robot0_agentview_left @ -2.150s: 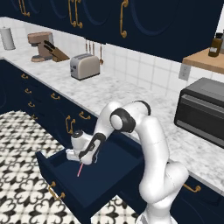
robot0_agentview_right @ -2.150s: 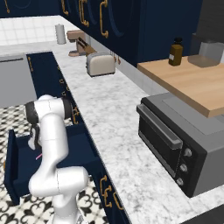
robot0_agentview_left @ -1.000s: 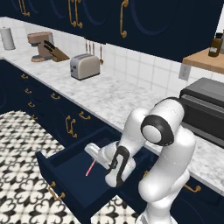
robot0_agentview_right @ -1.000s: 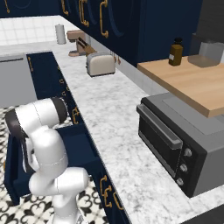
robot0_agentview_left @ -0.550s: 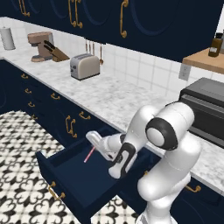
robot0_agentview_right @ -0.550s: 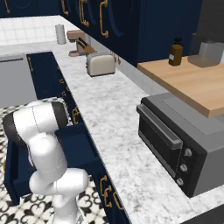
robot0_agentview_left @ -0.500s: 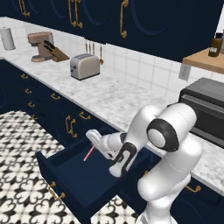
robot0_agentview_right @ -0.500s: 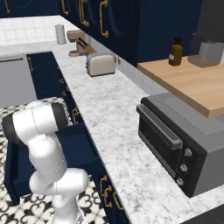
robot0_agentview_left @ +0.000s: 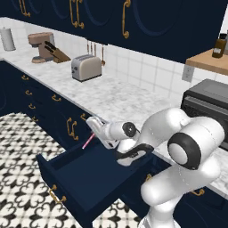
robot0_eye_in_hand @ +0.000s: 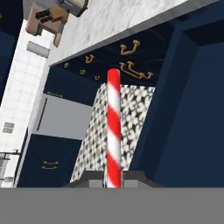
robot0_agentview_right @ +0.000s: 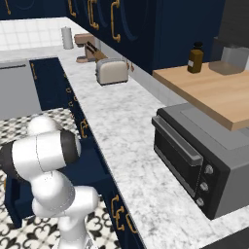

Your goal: Take a straw from the drawer in front and place it inside the glass cup on the dining counter.

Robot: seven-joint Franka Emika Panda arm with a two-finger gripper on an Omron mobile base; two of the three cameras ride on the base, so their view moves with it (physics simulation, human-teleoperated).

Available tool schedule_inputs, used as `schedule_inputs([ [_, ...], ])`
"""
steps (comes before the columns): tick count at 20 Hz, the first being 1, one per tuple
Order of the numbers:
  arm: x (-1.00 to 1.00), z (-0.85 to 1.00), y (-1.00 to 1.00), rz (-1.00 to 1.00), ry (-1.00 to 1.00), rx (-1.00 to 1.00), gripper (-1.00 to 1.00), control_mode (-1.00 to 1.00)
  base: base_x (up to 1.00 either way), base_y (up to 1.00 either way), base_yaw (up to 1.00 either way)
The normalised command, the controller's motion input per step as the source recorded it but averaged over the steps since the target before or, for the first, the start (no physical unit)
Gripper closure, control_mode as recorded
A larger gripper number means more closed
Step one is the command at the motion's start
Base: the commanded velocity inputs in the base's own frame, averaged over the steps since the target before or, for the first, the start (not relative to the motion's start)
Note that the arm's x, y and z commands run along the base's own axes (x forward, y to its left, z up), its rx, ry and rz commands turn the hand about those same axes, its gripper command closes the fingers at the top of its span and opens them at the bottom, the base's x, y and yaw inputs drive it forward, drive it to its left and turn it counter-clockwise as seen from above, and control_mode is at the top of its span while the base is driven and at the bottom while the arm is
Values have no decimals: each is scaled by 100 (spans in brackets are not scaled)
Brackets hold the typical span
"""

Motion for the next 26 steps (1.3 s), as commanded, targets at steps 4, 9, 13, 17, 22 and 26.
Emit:
schedule_inputs([
  [4, 9, 100, 0, 0, -3, -1, 100, -100, 0, 0, 0],
  [9, 6, 100, 0, 0, -13, -11, 100, -100, 0, 0, 0],
  [13, 5, 100, 0, 0, -26, -19, 100, -100, 0, 0, 0],
  [17, 0, 100, 0, 0, -41, -33, 100, -100, 0, 0, 0],
  [22, -41, 34, -28, 4, -50, -47, 100, -100, 0, 0, 0],
  [26, -79, 4, -63, 12, -24, -34, 100, -100, 0, 0, 0],
])
